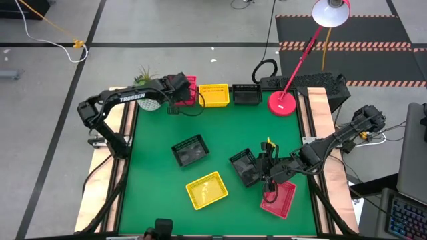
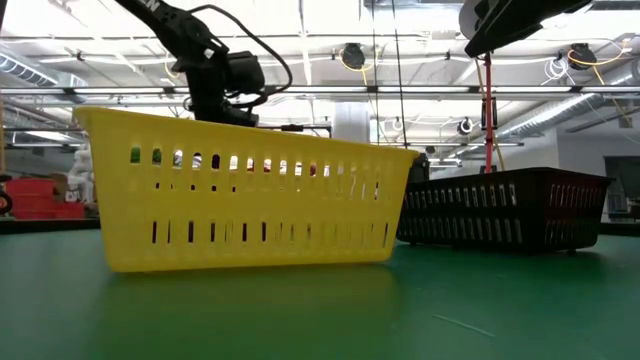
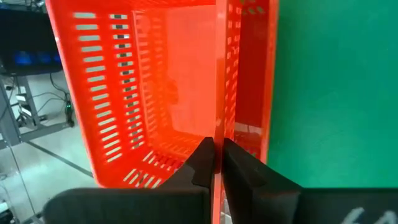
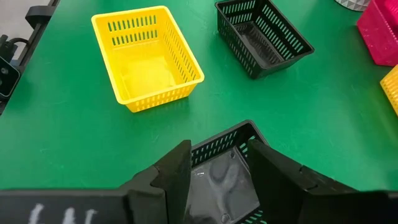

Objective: Stack baskets by color
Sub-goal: Stack the bottom left red basket on the top red basket

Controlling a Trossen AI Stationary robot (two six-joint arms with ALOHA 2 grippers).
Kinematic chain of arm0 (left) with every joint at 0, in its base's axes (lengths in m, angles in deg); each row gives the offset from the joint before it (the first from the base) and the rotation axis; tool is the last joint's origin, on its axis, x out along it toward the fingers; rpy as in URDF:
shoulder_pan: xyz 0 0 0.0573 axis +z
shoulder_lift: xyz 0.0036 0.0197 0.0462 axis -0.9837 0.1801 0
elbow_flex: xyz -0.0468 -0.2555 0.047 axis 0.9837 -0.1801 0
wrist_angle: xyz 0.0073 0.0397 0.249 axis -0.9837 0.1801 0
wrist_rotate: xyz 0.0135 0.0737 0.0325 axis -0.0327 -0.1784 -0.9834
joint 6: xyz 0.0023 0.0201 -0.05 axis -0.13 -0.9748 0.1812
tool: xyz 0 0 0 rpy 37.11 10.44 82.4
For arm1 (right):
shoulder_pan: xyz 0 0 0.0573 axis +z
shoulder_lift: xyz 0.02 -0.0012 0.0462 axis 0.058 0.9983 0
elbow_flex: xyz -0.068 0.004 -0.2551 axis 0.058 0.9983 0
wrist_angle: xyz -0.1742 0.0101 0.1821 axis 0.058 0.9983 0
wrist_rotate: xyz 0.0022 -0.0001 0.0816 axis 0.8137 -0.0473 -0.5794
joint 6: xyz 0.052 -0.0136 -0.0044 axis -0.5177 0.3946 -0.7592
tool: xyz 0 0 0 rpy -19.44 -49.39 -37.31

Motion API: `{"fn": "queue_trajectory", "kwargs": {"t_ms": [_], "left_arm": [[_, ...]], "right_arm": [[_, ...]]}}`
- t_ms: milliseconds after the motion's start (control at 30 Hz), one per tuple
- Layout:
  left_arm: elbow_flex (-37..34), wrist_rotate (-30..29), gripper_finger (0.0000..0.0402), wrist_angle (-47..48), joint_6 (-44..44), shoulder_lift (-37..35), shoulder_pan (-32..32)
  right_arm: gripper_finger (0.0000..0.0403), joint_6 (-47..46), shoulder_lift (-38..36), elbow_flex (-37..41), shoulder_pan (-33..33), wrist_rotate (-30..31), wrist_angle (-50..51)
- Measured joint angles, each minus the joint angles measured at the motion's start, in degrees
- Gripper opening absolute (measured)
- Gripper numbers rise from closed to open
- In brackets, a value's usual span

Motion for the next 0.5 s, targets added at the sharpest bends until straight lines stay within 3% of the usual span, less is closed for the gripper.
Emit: {"fn": "queue_trajectory", "kwargs": {"t_ms": [167, 500], "left_arm": [[0.0, 0.5, 0.0007, 0.0, 0.1, 0.0, -0.1], [0.0, 1.7, 0.0027, 0.1, 2.0, 0.0, -1.4]], "right_arm": [[0.0150, 0.0, 0.0, 0.0, 0.0, 0.0, 0.0], [0.0150, 0.2, 0.0, 0.0, 0.0, 0.0, 0.0]]}}
